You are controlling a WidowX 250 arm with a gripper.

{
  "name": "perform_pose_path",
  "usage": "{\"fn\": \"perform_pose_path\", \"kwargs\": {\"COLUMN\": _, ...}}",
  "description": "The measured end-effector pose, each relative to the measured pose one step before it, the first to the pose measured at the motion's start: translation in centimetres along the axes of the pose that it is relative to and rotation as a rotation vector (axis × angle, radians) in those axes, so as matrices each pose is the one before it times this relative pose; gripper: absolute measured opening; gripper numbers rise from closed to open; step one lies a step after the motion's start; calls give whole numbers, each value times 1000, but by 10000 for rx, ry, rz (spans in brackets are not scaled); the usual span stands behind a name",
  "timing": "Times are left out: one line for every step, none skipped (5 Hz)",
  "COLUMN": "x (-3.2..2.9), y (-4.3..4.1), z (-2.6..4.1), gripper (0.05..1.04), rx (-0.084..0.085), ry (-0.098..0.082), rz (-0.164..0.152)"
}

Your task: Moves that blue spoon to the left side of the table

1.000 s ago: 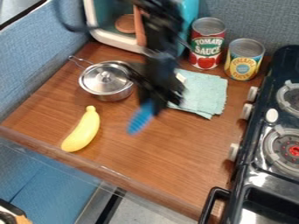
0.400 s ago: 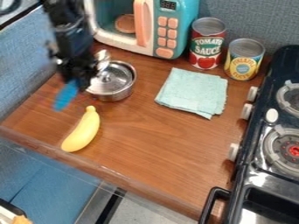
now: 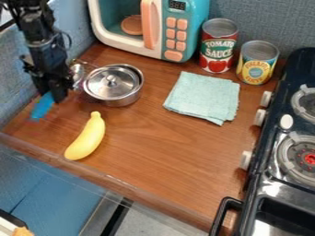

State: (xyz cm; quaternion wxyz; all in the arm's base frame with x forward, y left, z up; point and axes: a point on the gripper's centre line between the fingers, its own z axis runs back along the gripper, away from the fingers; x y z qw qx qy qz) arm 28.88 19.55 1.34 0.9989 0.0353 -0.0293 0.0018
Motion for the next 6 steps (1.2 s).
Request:
{"fn": "perform_pose_path", "kwargs": {"x": -156, "y": 668, "z": -2515, "gripper": 382, "rx": -52, "ry": 516, "rz": -374}}
{"fn": "perform_pose_path", "kwargs": {"x": 53, "y": 509, "z": -177, "gripper": 382, "rx": 101, "ry": 338, "rz": -168}}
{"fn": "perform_pose_path", "kwargs": {"x": 205, "y": -118, "z": -96, "gripper": 477, "rx": 77, "ry": 252, "rz": -319}}
{"fn": "perform_pose_path", "kwargs": {"x": -8, "y": -491, "z": 52, "gripper": 773, "rx": -241, "ry": -427, "rz": 162}}
{"fn": "perform_pose_path", "kwargs": {"x": -242, "y": -228, "z": 1630, "gripper": 991, "rx": 59, "ry": -327, "rz": 333}}
{"fn": "perform_pose_path", "kwargs": {"x": 532, "y": -219, "z": 2707, "gripper": 1004, "rx": -82, "ry": -763, "rz": 133}}
